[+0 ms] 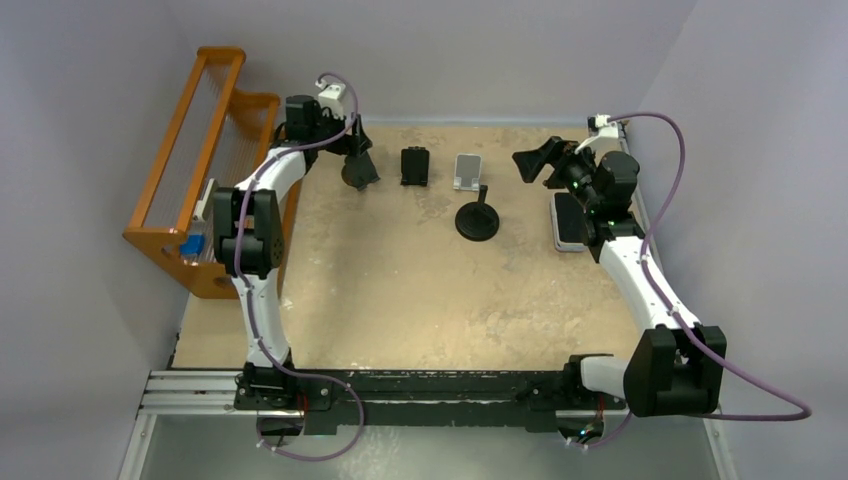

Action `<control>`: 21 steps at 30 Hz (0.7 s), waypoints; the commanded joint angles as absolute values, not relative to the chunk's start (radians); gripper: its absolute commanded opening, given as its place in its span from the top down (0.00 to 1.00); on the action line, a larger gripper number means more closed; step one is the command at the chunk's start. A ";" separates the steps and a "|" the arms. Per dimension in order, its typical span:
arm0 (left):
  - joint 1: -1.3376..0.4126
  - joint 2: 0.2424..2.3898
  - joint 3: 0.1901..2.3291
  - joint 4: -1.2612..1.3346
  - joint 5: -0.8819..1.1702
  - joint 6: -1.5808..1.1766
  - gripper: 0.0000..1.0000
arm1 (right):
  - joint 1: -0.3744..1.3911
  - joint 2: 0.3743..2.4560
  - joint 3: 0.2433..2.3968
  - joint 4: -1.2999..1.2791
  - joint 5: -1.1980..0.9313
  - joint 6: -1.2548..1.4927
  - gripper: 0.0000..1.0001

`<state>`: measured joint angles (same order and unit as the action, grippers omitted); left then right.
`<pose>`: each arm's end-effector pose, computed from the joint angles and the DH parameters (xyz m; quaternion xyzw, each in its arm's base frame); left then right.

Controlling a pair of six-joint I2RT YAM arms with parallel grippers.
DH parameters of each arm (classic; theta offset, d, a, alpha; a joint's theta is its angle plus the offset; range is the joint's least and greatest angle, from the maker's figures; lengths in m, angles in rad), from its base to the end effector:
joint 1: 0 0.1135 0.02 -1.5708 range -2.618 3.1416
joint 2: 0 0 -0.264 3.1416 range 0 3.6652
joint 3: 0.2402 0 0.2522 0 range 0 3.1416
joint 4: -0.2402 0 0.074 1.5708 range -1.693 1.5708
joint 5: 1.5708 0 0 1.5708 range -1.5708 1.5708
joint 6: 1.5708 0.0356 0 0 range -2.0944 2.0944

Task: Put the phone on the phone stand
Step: Move the phone stand to the center of the board.

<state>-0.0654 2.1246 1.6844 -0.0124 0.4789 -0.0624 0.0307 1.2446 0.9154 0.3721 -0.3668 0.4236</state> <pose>0.4988 -0.0491 0.2418 0.1270 0.8234 -0.2336 0.5014 0.2932 0.0218 0.3458 0.0036 0.6928 0.2828 0.6634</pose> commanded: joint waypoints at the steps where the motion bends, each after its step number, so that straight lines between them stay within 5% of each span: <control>1: -0.056 2.167 1.774 -0.086 0.554 -0.005 0.30 | 0.027 1.229 0.913 0.444 -0.409 0.403 0.01; 7: -0.034 2.194 1.759 -0.130 0.681 0.022 0.45 | 0.027 1.228 0.914 0.450 -0.417 0.404 0.01; 18: 0.037 2.215 1.683 -0.072 0.751 -0.046 0.58 | 0.027 1.233 0.905 0.468 -0.442 0.409 0.01; 21: 0.042 2.233 1.681 -0.059 0.790 -0.064 0.76 | 0.026 1.241 0.906 0.469 -0.446 0.410 0.01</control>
